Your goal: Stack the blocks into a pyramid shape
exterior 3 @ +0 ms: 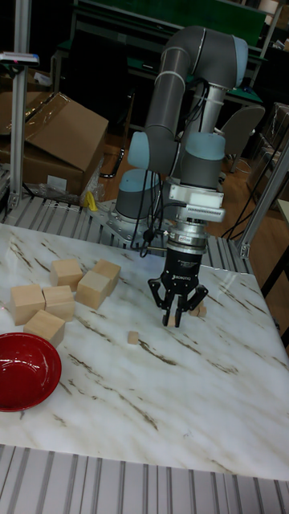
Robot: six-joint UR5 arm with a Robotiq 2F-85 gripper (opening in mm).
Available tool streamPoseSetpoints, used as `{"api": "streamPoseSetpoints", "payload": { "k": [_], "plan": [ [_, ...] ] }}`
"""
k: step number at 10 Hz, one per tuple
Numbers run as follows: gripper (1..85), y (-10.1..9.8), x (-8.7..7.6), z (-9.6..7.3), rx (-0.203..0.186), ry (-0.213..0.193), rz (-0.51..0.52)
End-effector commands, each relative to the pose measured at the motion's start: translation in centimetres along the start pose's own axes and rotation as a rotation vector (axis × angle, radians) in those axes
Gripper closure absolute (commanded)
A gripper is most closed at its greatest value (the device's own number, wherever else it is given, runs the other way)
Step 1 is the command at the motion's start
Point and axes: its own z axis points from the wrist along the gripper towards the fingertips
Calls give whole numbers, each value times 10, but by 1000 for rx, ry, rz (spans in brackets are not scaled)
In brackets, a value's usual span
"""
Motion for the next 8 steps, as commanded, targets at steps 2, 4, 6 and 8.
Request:
{"api": "streamPoseSetpoints", "payload": {
  "k": [2,4,6,8],
  "plan": [
    [847,-2,-3,-1,-4,-1,14],
    [847,-10,-12,1,2,0,0],
    [847,-17,-23,-1,-3,18,-13],
    [847,-20,-32,-3,-16,26,-21]
  ]
}}
